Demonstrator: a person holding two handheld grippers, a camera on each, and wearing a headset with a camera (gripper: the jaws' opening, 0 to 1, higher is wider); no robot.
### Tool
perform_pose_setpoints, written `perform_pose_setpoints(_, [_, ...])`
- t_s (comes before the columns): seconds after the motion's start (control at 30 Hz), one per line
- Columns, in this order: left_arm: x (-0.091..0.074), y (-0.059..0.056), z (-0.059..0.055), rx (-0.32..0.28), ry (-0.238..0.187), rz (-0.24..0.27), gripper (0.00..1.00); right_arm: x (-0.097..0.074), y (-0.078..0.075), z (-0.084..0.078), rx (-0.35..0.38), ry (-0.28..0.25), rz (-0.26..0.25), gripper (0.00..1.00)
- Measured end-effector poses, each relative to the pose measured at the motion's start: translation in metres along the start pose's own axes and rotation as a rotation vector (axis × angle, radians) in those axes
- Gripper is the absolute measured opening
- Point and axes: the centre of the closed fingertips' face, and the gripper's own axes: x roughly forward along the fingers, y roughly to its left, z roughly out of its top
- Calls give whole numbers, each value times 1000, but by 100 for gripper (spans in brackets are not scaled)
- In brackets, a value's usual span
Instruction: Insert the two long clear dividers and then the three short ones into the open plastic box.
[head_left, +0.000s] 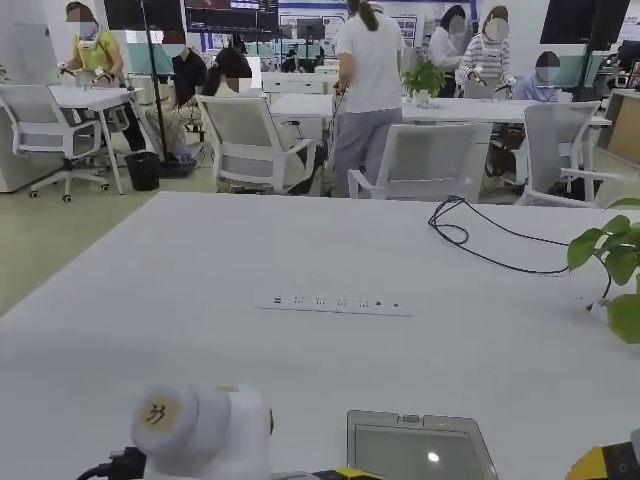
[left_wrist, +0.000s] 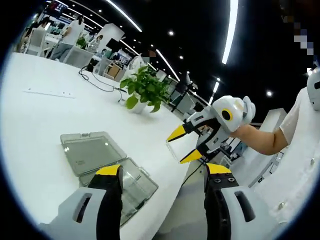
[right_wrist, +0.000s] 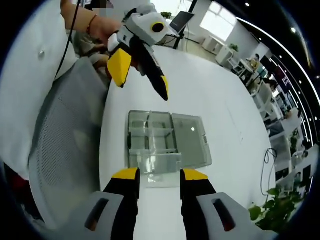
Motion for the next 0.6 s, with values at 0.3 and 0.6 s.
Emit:
perform_pose_setpoints(0.3, [19,-14,-6,-98,17,-43,51,0,7,26,-17,-22,0,33])
perform_pose_setpoints(0.6, [31,-21,-6,-195,15,-70,36,1,13,39,-40,-29,3,33])
